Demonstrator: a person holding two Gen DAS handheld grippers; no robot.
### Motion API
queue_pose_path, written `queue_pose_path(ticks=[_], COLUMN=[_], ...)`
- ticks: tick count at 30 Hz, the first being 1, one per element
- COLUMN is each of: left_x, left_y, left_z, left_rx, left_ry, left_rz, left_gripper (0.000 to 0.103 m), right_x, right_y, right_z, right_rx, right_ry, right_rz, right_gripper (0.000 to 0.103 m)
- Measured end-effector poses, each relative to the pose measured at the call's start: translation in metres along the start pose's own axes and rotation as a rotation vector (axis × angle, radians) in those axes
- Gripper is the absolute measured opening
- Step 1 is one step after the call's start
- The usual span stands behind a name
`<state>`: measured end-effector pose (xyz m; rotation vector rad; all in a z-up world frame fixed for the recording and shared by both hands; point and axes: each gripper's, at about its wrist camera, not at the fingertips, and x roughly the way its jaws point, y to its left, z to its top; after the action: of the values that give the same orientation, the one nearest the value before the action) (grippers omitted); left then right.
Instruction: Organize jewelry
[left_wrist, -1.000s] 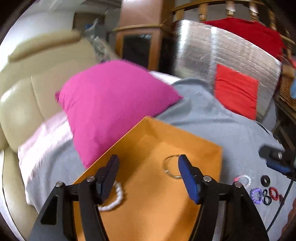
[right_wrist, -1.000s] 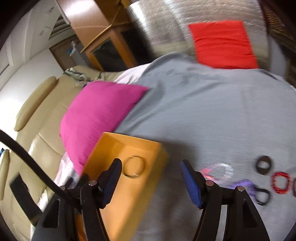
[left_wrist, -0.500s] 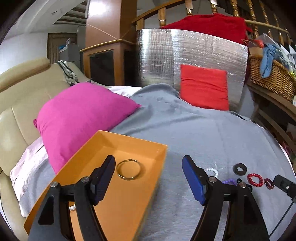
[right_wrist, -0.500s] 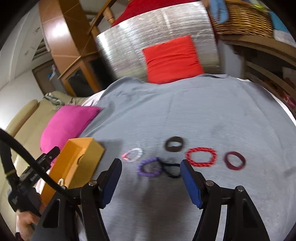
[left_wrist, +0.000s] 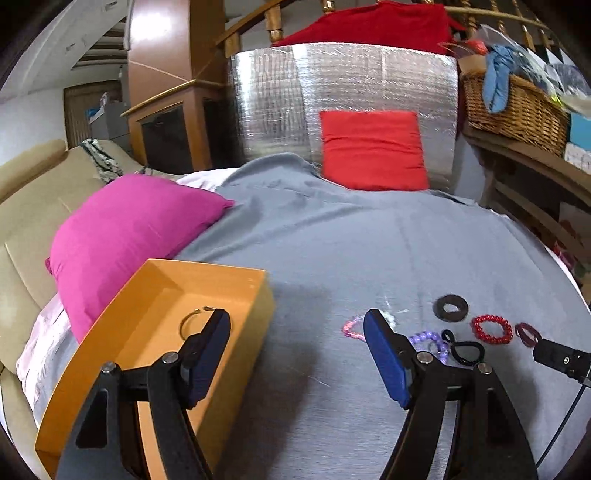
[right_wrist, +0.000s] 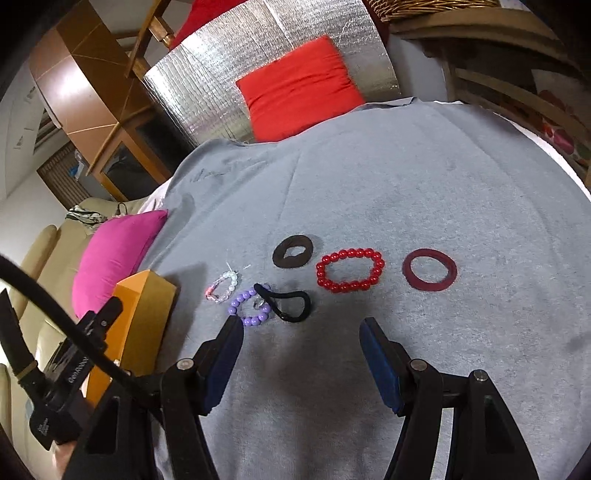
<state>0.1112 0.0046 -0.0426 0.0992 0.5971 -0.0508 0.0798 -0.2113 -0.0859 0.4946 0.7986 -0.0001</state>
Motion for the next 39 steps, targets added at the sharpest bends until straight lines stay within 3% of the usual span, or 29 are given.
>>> queue_pose_path(ticks=[19,39], left_x=[0.007,0.007], left_y=[-0.043,-0.030], left_z=[-0.002,0.000], left_rx=[0.044,0.031], left_ry=[0.023,0.019], left_rz=[-0.047,-0.032], left_gripper=[0.075,0.075], right_x=[-0.015,-0.013], right_y=[-0.037,-0.048], right_z=[0.006,0.010], right_rx=[0.045,0.091], right_ry=[-0.006,0.010], right_rz=[-0.036,-0.050], right_gripper=[0.069,0.069])
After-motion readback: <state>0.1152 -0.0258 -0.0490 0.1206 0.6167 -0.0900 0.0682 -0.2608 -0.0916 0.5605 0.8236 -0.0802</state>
